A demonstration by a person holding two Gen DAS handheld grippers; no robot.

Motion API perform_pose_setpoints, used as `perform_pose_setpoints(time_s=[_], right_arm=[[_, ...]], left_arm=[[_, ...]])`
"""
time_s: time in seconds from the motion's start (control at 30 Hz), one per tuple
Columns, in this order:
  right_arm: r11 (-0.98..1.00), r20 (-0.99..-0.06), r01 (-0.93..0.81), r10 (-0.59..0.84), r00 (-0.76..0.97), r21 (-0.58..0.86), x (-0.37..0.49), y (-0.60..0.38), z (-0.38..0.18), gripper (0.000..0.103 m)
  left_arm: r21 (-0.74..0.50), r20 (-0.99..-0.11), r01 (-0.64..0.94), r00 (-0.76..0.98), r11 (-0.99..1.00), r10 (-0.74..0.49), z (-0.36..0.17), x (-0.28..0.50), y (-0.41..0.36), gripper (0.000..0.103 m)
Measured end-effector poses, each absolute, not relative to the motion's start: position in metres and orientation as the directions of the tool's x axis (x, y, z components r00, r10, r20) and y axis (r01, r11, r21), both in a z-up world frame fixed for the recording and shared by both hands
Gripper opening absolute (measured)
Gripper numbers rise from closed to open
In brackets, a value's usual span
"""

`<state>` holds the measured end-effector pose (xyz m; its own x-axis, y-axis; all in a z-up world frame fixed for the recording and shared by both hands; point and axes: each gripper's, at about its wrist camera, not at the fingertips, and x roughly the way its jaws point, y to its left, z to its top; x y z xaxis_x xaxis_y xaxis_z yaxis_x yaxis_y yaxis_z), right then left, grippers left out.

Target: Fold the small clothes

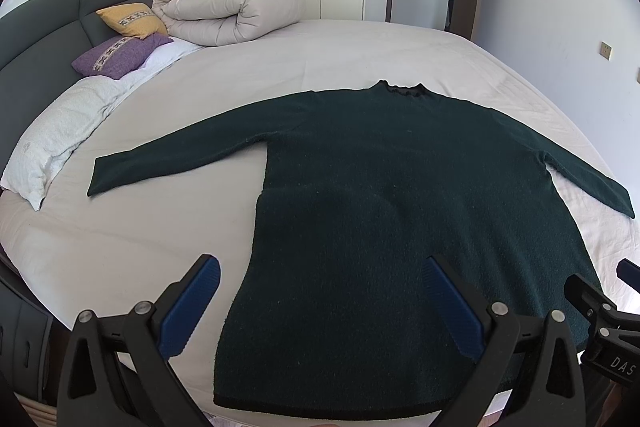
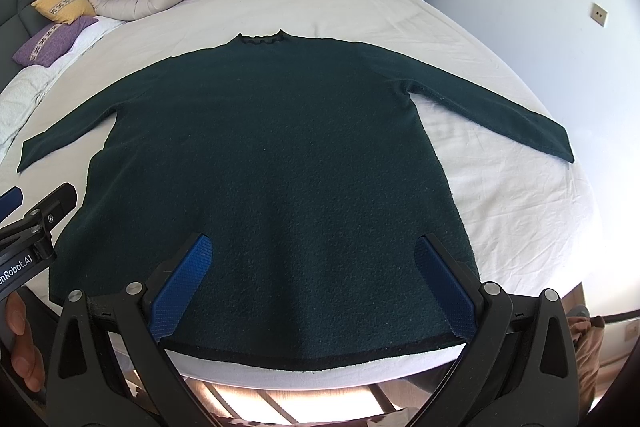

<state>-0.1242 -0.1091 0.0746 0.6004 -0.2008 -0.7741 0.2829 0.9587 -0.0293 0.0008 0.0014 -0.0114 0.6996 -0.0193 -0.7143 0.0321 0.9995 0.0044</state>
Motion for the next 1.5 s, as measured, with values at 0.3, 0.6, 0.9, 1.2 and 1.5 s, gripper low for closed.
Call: perform_pose_setpoints(time_s=[0.3, 0.6, 0.9, 1.2, 1.5], right_arm=[[0.959, -0.775, 0.283, -0.201, 0.600, -0.029, -0.124, -0.109, 0.074, 0.103], [0.959, -0.776, 0.281, -0.199, 0.598, -0.030, -0.123, -0.108, 0.071, 0.103], [0.960, -0.778, 0.279, -0.202, 0.595, -0.036, -0.123, -0.106, 0.068, 0.103], [0.962, -0.780, 0.272, -0.171, 0.602, -0.002, -0.121, -0.110, 0.066, 0.103], [0.967, -0.755, 0.236, -0.083, 0.650, 0.096, -0.115, -0.116, 0.073, 0.103]], left_arm=[[0.001, -0.718, 0.032, 0.696, 1.000, -0.021, -0.015, 0.001, 0.002, 0.103], [-0.002, -0.720, 0.033, 0.694, 0.999, -0.025, -0.017, 0.000, 0.003, 0.103], [-0.008, -0.722, 0.037, 0.691, 0.999, -0.031, -0.018, 0.001, 0.008, 0.103], [-0.137, -0.720, 0.014, 0.685, 0.991, -0.109, -0.021, 0.012, 0.045, 0.103], [-0.295, -0.728, -0.072, 0.663, 0.953, -0.175, -0.032, 0.037, 0.104, 0.103]])
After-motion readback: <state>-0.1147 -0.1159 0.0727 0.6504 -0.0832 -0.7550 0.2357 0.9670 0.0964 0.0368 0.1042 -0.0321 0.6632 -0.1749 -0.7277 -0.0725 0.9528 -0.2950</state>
